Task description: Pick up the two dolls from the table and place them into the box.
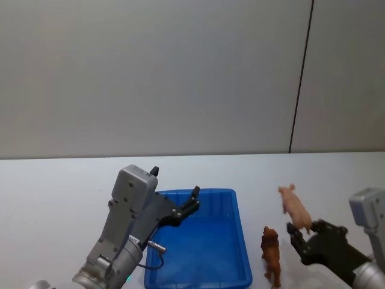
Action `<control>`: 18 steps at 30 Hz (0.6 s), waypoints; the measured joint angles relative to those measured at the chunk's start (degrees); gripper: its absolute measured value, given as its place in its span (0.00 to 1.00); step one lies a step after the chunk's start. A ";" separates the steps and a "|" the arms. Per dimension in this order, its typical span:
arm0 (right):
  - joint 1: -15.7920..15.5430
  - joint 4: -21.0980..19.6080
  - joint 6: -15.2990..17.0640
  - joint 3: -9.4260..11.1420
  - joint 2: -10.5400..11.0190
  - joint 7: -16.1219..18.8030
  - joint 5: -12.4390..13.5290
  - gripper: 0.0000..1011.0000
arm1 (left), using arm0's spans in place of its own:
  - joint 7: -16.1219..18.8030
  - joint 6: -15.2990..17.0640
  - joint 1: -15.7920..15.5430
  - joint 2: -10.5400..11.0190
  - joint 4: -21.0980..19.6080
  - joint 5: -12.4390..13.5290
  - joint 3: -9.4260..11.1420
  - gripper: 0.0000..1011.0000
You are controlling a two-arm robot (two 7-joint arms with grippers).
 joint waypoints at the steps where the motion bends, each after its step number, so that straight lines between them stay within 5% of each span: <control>1: 0.44 -0.45 -0.01 -0.10 -0.20 0.65 -0.16 0.31 | 0.00 0.00 0.00 0.00 0.00 0.00 0.00 0.99; 18: 7.95 0.21 6.65 -2.33 -4.85 9.73 0.06 0.32 | 0.00 0.00 0.00 0.00 0.00 0.00 0.00 0.99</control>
